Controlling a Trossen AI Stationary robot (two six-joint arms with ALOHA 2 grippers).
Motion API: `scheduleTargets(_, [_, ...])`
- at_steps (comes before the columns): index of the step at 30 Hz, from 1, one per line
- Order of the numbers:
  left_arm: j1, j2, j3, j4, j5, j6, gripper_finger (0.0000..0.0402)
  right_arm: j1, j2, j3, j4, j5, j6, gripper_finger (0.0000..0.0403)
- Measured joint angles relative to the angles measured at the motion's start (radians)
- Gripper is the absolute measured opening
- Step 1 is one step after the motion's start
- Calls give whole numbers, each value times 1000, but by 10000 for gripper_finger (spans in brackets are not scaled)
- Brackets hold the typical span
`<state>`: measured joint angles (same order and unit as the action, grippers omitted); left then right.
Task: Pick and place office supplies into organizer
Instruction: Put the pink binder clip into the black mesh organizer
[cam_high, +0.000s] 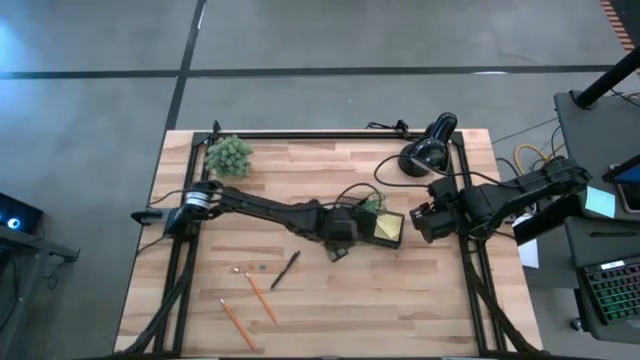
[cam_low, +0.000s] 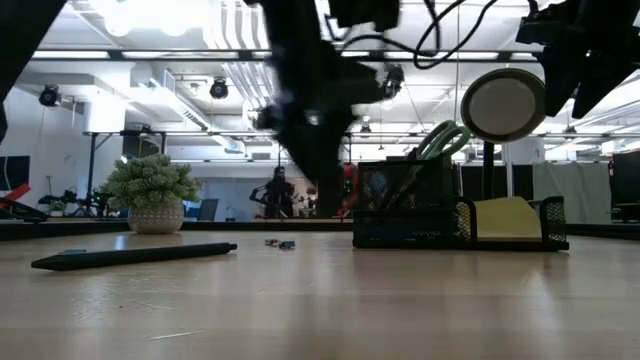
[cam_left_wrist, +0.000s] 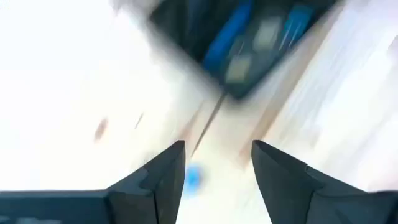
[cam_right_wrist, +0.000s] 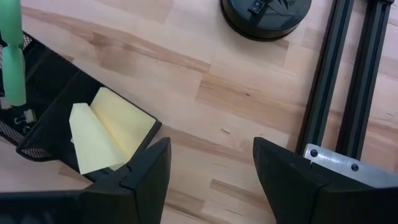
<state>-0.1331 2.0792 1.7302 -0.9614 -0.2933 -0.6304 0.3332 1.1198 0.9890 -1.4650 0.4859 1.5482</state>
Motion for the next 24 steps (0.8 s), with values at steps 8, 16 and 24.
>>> scheduleTargets(8, [18, -56, -55, -214, 218, 89, 171, 0, 0, 0, 10, -2, -1, 219])
scheduleTargets(16, [116, -53, -125, -173, 250, 142, 171, 0, 0, 0, 11, 0, -4, 219])
scheduleTargets(24, [195, -53, -128, -56, 298, 223, 171, 0, 0, 0, 11, 0, 6, 219])
